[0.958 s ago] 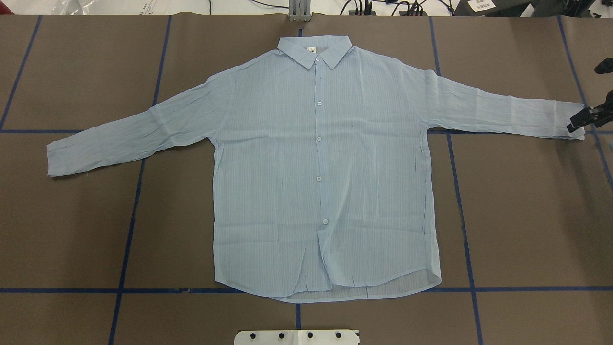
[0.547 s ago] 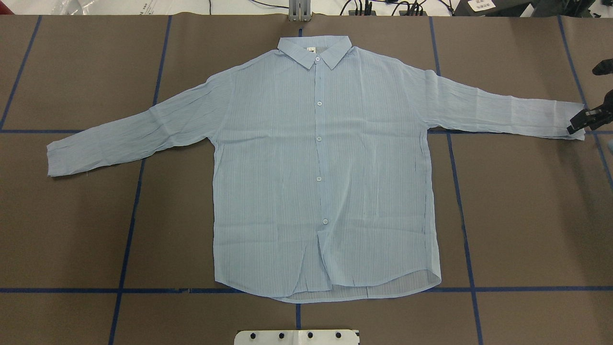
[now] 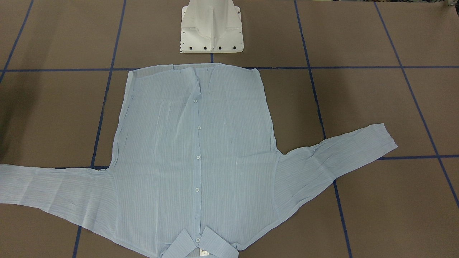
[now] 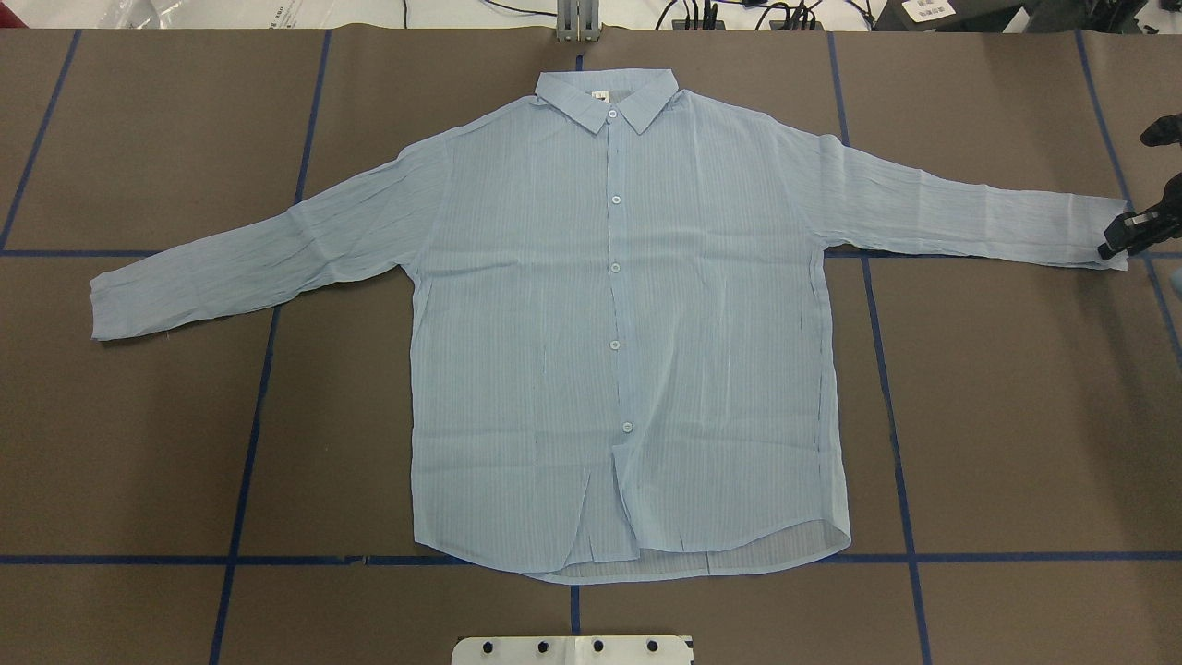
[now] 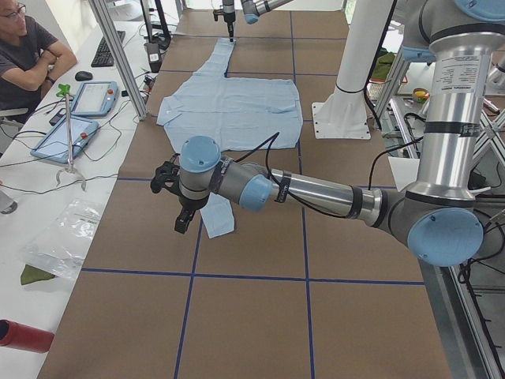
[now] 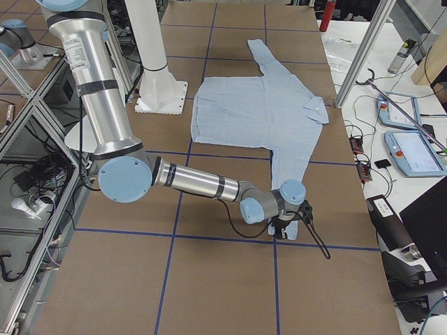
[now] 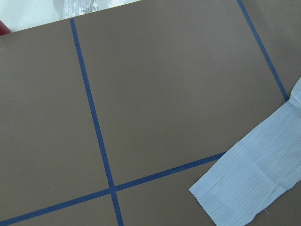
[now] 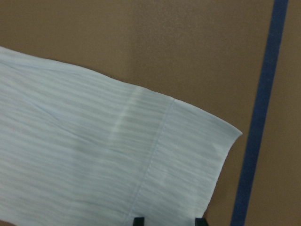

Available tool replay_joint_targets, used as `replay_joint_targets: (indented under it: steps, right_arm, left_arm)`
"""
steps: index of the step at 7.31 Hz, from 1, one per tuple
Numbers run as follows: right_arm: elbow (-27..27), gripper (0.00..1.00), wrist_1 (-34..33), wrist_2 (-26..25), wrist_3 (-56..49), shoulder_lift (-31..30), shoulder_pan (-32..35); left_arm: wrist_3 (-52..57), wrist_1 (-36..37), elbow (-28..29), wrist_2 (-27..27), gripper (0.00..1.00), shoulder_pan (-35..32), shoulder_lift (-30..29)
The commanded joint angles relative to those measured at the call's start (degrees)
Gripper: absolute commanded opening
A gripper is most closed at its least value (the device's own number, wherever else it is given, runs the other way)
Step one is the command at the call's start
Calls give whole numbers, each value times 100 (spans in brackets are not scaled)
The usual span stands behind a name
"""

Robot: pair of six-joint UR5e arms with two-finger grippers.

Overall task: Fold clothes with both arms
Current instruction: 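Grasp the sleeve cuff nearest the right gripper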

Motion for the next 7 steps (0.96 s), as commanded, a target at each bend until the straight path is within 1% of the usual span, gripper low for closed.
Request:
replay_joint_targets:
  steps: [1, 2, 3, 4, 5, 6, 7]
  right_arm:
    - [0, 13, 0, 0, -13, 0, -1]
    - [0, 5, 0, 0, -22, 0, -9]
    - [0, 2, 0, 0, -31, 0, -1]
    - [9, 3, 0, 9, -57, 0, -1]
    - [9, 21, -9, 18, -49, 9, -1]
    - [0, 47, -79, 18, -49, 26, -1]
    - [9, 52, -123, 26, -40, 26, -1]
  left_arm:
    - [-17, 2, 0, 3, 100, 0, -9]
    - [-26, 2, 0, 3, 100, 0, -18]
    - [-26, -7, 0, 3, 100, 0, -18]
    - [-35, -7, 0, 3, 100, 0, -27]
    - [-35, 2, 0, 3, 100, 0, -36]
    - [-35, 2, 0, 3, 100, 0, -44]
    - [-35, 2, 8, -5, 100, 0, -44]
